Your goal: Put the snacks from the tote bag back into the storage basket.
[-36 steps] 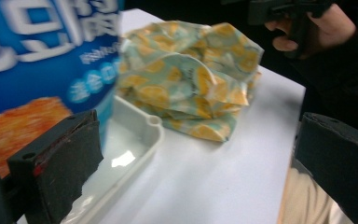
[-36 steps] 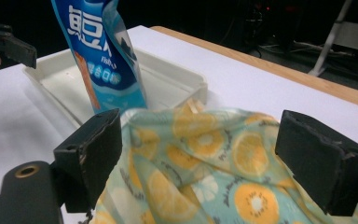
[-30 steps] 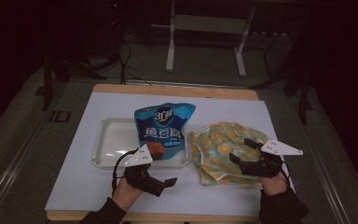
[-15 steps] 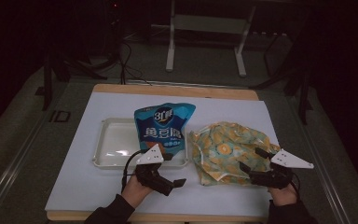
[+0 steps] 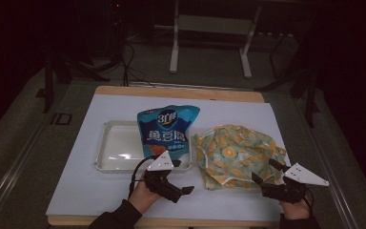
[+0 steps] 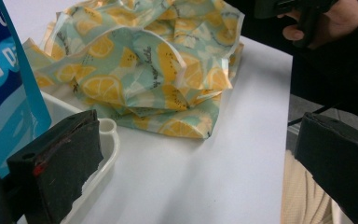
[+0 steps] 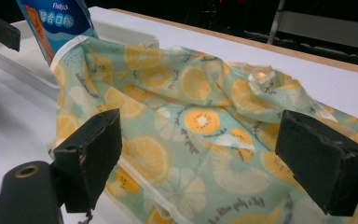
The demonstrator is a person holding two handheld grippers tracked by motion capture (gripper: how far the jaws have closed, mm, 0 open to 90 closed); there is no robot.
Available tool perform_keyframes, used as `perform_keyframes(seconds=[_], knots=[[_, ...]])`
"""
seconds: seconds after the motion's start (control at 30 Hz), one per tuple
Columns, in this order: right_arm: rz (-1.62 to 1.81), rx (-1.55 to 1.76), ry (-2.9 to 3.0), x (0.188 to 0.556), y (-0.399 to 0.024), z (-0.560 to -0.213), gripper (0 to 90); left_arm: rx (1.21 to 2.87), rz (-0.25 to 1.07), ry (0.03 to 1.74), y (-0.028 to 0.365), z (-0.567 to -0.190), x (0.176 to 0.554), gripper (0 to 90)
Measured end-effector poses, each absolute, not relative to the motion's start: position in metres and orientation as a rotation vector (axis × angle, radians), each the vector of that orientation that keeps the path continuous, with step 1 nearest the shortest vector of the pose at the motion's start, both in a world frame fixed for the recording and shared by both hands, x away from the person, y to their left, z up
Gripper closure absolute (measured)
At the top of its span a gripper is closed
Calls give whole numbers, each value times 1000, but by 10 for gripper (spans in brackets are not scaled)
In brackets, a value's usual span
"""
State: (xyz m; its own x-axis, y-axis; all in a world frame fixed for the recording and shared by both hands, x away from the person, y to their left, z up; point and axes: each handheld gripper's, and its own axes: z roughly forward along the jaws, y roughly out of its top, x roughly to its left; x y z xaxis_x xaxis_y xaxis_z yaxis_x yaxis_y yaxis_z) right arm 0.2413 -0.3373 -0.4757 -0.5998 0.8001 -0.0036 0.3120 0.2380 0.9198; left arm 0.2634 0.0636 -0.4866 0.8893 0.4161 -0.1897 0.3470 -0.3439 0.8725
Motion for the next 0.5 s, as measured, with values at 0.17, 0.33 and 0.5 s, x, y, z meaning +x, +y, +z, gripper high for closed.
perform_keyframes(seconds=[0.17, 0.33, 0.5], knots=[[1303, 1017, 2029, 234, -342, -482, 143, 1986, 90, 540, 60, -490, 259, 10], [1288, 1034, 2011, 229, -343, -490, 141, 1980, 117, 538, 60, -494, 255, 10], [1286, 1023, 1988, 226, -343, -491, 140, 1974, 130, 544, 56, -498, 253, 10]])
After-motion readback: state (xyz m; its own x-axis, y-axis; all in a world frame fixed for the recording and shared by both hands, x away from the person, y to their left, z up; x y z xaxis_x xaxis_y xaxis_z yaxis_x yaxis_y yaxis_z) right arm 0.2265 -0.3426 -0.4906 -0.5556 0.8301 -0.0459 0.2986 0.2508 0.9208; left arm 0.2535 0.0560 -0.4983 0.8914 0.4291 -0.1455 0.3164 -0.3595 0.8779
